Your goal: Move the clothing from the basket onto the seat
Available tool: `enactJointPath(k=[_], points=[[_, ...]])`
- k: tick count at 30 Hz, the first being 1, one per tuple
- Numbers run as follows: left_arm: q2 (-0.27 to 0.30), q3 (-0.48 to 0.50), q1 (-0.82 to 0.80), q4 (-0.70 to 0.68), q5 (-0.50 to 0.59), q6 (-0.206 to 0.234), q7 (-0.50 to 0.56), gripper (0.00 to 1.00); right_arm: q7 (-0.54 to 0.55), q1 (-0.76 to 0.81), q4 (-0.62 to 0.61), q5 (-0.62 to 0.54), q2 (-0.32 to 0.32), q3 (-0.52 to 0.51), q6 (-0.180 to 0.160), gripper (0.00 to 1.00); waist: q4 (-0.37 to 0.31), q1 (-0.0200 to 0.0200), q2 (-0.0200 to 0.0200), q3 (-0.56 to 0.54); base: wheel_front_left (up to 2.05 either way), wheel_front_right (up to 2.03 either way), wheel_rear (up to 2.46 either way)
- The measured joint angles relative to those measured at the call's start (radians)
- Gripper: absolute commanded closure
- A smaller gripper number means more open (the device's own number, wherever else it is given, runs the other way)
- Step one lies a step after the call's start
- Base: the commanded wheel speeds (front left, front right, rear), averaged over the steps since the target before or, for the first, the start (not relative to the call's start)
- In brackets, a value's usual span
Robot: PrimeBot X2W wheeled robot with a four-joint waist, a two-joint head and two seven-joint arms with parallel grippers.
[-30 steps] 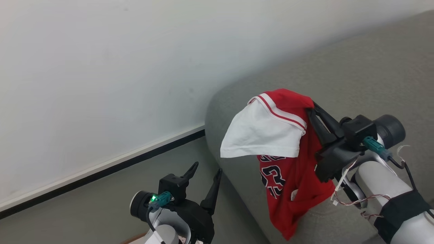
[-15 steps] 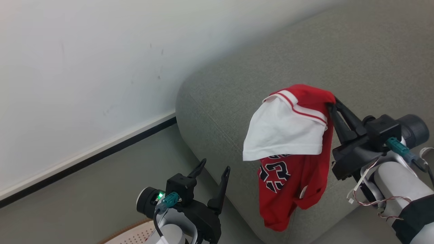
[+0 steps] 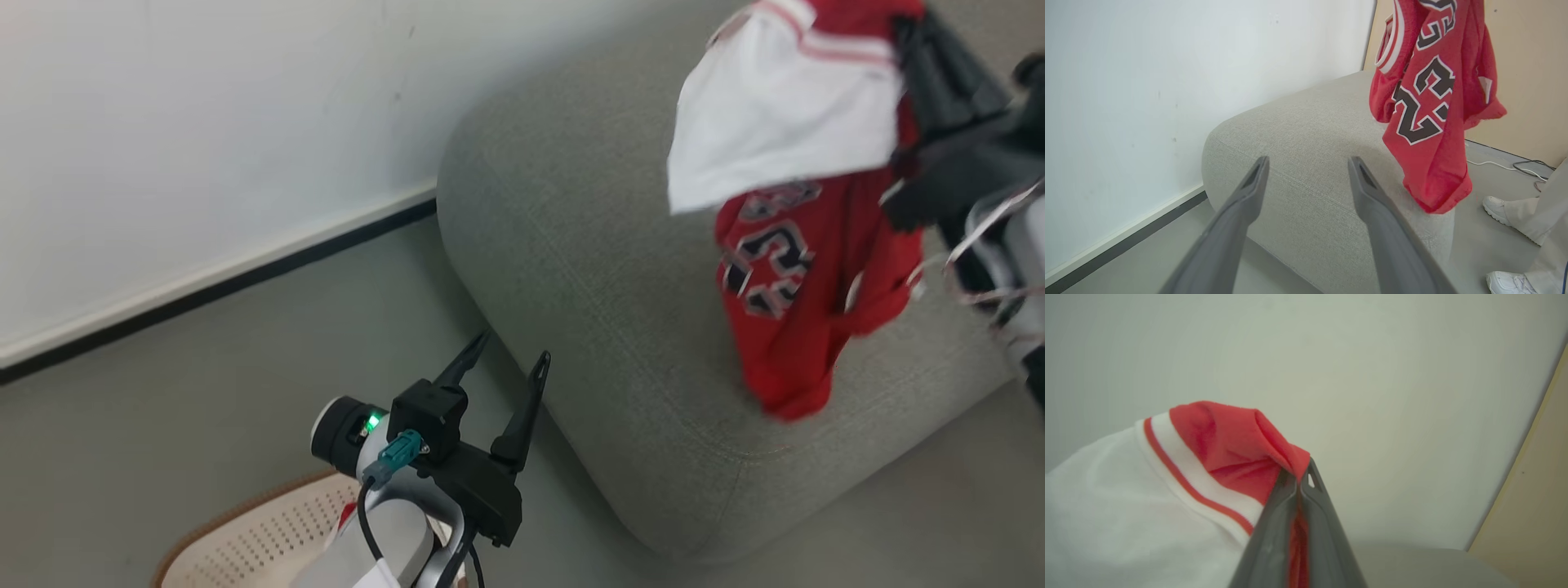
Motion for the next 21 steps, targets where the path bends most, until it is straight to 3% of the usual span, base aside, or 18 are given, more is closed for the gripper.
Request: enactJointPath(k=[12, 21], points=[[0.064, -0.005, -0.081, -0.112, 0.08, 0.001, 0.011, 0.0, 0.038, -0.326, 0.17, 0.022, -0.062, -0.113, 0.017, 1.0, 0.085, 0.0001, 0.0, 0.161, 0.0, 0.0, 0.0], [0.099, -0.006, -0.151, -0.188, 0.136, 0.001, 0.04, 0.0, 0.051, -0.432, 0.283, 0.022, -0.094, -0.144, 0.011, 1.0, 0.139, 0.0001, 0.0001, 0.295, 0.0, 0.0, 0.0]])
